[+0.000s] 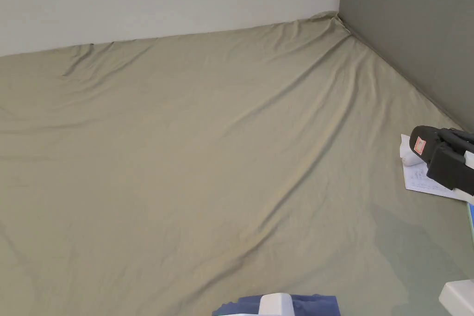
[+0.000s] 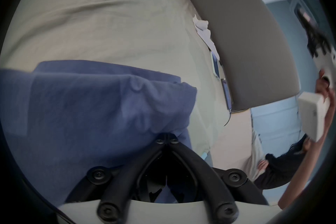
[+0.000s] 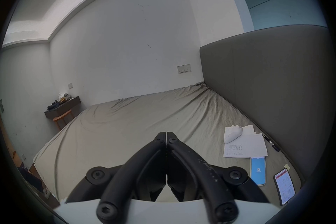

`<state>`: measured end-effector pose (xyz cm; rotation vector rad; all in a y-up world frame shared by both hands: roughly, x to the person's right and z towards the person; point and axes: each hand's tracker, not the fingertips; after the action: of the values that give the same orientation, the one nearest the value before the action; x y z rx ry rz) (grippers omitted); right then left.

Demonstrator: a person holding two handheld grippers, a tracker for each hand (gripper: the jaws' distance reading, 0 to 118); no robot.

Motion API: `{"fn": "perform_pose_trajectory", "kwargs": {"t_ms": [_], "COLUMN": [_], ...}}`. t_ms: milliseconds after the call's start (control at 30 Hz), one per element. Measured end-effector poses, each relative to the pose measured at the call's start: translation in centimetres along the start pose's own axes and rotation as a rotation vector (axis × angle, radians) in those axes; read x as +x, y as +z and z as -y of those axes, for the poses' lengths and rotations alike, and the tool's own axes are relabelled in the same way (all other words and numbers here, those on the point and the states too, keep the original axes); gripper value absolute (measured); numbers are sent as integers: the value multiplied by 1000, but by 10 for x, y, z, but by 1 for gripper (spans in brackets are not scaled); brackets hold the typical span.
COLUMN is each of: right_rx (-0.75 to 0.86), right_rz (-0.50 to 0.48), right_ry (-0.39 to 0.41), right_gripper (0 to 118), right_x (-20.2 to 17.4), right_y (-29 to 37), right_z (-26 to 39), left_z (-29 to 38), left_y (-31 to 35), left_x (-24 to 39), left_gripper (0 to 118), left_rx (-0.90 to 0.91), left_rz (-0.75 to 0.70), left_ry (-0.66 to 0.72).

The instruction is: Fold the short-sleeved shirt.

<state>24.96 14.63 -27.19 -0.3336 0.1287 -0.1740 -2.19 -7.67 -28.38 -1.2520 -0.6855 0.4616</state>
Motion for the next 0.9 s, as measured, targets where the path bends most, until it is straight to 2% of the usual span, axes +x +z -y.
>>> {"fn": "perform_pose_trajectory", "kwargs": {"t_ms": [100,200,233,300,367,400,433,533,567,600,633,700,733,833,867,900], "right_rx": [-5,-11,-21,-63,-156,-235,-327,-553,-637,-695,-805,-973,-1004,-1054,-1062,-1065], "right_rz": [11,21,17,-18,-115,-209,-317,-587,-646,-653,-668,-617,-616,-516,-446,-450], "right_ry": [-1,-9,-12,-35,-79,-116,-175,-457,-482,-492,-491,-441,-408,-378,-327,-283], "right_gripper": [0,0,0,0,0,0,0,0,0,0,0,0,0,0,0,0], "right_x": [11,18,20,25,31,33,34,29,24,20,15,7,5,8,7,6], "right_y": [3,7,7,6,2,-3,-11,-38,-50,-59,-71,-86,-91,-100,-102,-103], "right_z": [3,7,9,17,37,51,67,130,151,168,186,212,222,232,230,228], "left_z": [-1,4,4,2,-2,-2,-1,-2,1,2,4,9,11,12,11,12], "left_y": [-18,-29,-26,-3,32,56,80,144,163,177,192,212,222,238,239,238], "left_x": [13,34,37,28,11,-1,-13,-51,-59,-69,-80,-98,-105,-124,-130,-134], "left_gripper": [0,0,0,0,0,0,0,0,0,0,0,0,0,0,0,0], "left_rx": [-23,-65,-54,9,70,112,159,267,295,325,350,382,391,365,324,302], "left_rz": [64,116,110,185,158,132,87,-19,-57,-92,-109,-112,-112,-43,-12,-9], "left_ry": [54,-25,-5,77,107,96,86,103,115,134,159,207,214,245,251,253]}}
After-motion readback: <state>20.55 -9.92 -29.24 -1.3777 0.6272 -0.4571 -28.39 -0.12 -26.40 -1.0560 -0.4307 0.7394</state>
